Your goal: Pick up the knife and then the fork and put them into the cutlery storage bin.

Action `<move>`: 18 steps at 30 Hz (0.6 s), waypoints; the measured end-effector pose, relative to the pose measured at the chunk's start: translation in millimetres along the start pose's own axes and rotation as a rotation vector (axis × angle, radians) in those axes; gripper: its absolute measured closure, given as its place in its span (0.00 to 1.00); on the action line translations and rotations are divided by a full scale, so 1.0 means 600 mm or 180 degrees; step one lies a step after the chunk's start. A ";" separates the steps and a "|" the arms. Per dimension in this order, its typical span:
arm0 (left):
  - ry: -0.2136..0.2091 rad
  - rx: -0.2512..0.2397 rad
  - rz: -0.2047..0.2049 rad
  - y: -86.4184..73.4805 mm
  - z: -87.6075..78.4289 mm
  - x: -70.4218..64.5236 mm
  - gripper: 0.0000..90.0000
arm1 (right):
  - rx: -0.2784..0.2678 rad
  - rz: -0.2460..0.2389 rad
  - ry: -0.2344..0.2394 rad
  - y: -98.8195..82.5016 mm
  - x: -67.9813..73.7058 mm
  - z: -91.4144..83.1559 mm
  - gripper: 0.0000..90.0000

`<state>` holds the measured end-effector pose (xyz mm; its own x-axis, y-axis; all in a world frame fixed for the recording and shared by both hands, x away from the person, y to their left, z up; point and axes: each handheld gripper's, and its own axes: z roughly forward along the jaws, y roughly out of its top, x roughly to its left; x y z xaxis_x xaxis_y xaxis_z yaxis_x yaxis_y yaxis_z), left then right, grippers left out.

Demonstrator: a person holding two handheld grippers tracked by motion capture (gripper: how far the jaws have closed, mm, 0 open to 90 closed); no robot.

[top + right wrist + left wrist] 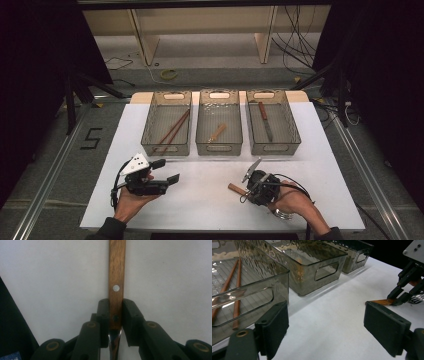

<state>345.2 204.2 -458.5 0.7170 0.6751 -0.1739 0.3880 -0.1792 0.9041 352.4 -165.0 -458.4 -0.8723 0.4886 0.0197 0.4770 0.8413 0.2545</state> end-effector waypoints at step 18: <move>0.0000 0.0000 -0.0011 0.000 -0.001 0.001 0.22 | -0.0145 0.0068 -0.0001 -0.002 -0.007 -0.015 0.86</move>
<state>345.3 205.2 -458.3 0.7155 0.6758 -0.1769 0.3904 -0.1768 0.9035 354.7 -170.2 -450.1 -0.8619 0.5064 0.0254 0.4901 0.8192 0.2979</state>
